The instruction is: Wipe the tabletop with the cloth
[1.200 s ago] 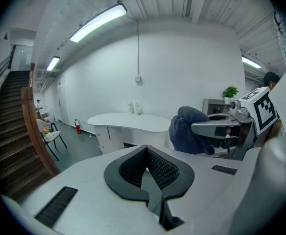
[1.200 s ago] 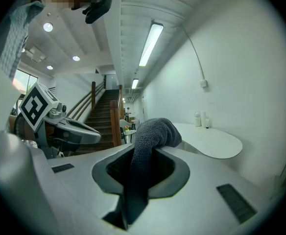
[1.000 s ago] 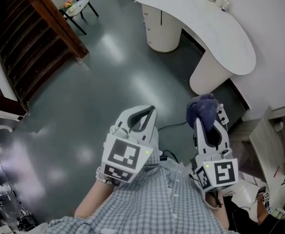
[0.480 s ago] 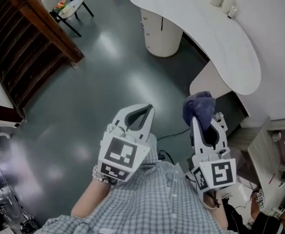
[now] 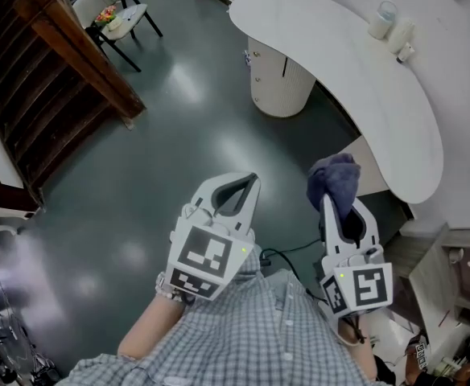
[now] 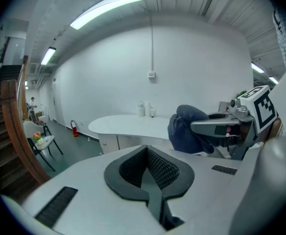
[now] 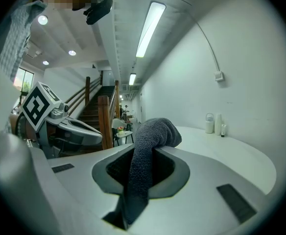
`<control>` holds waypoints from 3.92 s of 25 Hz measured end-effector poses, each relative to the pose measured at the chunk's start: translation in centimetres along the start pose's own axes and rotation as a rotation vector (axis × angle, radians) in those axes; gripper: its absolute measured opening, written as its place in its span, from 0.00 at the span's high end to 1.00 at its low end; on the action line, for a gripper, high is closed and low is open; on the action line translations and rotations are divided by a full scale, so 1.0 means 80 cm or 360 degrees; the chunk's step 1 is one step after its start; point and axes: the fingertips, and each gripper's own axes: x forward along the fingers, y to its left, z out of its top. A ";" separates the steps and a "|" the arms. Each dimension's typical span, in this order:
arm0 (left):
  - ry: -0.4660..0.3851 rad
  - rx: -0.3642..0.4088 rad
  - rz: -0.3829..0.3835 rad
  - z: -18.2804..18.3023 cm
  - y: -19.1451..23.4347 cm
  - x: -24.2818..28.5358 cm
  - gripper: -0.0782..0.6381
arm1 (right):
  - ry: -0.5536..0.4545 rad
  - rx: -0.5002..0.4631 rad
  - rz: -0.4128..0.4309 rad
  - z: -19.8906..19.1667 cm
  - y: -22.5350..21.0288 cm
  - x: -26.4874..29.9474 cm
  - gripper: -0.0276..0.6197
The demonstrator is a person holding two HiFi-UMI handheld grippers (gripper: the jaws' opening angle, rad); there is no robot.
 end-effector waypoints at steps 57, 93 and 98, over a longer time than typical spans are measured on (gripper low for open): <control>-0.0043 -0.0026 0.0110 0.181 0.283 0.339 0.88 | -0.0065 0.0000 0.0090 0.108 -0.241 0.426 0.87; 0.0050 0.0178 -0.0297 0.256 0.445 0.524 0.88 | 0.0172 0.0205 -0.0352 0.083 -0.336 0.620 0.87; 0.0091 0.0176 -0.0346 0.258 0.485 0.554 0.88 | 0.0282 0.0220 -0.0482 0.068 -0.351 0.650 0.87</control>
